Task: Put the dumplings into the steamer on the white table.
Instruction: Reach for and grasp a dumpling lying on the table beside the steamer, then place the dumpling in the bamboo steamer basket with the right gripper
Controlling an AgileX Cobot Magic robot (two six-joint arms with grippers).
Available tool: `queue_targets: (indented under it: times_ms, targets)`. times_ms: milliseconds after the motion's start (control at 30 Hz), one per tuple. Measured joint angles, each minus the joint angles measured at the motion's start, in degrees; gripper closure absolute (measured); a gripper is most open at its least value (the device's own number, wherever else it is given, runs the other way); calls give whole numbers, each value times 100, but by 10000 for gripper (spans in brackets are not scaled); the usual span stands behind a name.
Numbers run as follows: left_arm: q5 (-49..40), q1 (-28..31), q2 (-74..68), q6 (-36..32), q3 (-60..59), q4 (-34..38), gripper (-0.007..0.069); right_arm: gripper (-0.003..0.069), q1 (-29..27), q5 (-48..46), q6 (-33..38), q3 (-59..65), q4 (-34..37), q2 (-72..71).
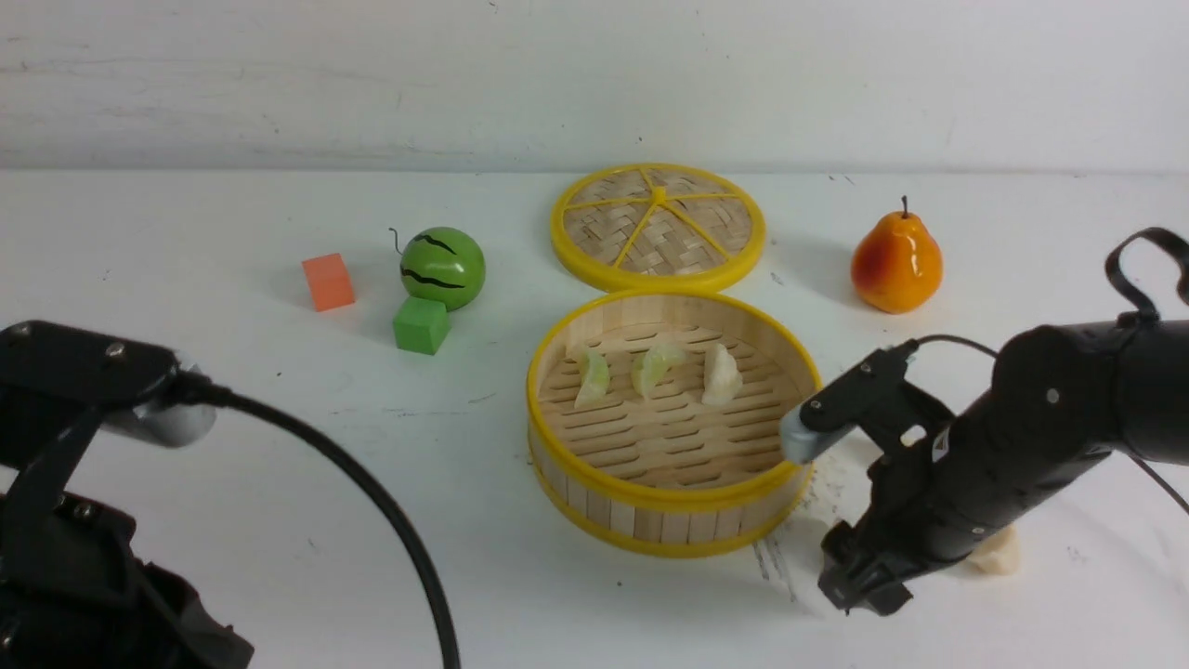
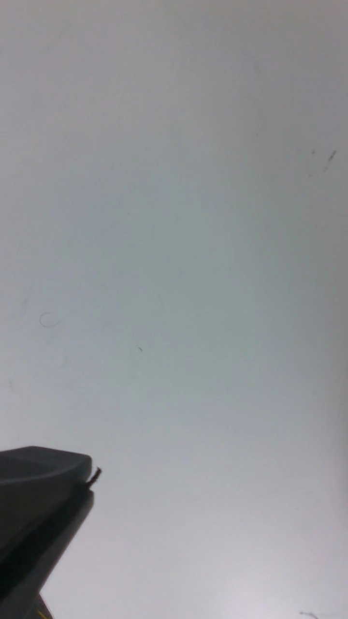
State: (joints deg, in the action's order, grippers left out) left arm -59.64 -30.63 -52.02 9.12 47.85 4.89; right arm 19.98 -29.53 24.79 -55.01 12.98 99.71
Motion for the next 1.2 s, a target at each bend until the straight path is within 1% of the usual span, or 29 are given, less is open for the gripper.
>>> queue_targets:
  times_ms: [33, 133, 167, 200, 233, 267, 367, 500, 567, 633, 667, 733, 833, 900, 933, 1000, 1100, 1200]
  targets:
    - [4, 0, 5, 0, -28, 0, 638, 83, 0, 22, 0, 0, 0, 54]
    - [43, 0, 21, 18, -62, 0, 638, 195, 7, 91, 0, -5, -16, 171]
    - [78, 0, 25, 18, -66, -2, 638, 274, 7, 116, 0, -11, -16, 184]
    - [86, 0, 25, 18, -66, -2, 638, 289, 7, 116, 0, -11, -16, 188]
    - [100, 0, 25, 18, -66, -7, 638, 432, 7, 129, 0, -23, -23, 191]
    - [107, 0, 25, 18, -66, -21, 638, 492, 7, 113, -3, -29, -23, 191]
    - [107, 0, 32, 18, -66, -89, 638, 480, 7, -122, -3, -114, -29, 181]
    - [81, 0, 99, 18, -68, -170, 638, 476, 54, -1059, -215, -611, -31, -166]
    - [99, 0, 128, 18, -68, -172, 638, 476, 133, -1308, -355, -977, 20, -326]
    - [171, 0, 176, 18, -68, -172, 638, 476, 340, -1561, -460, -1493, 98, -411]
    - [261, 0, 198, 18, -68, -172, 638, 476, 531, -1648, -501, -1831, 134, -398]
    - [381, 0, 213, 18, -68, -167, 638, 476, 751, -1659, -620, -2127, 156, -297]
    - [477, 0, 213, 18, -68, -150, 638, 476, 1051, -1413, -1019, -2642, 195, 154]
    - [456, 0, 213, 18, -68, -132, 638, 476, 1108, -1256, -1182, -2776, 201, 339]
    - [349, 0, 213, 18, -68, -103, 638, 476, 1146, -1020, -1364, -2915, 201, 688]
    - [213, 0, 213, -5, -68, -60, 638, 476, 1150, -864, -1485, -3025, 201, 987]
    - [-80, 0, 239, -99, -68, -13, 638, 476, 1164, -709, -1540, -3204, 201, 1481]
    - [-159, 0, 342, -142, -73, -14, 636, 476, 1183, -613, -1551, -3324, 179, 1734]
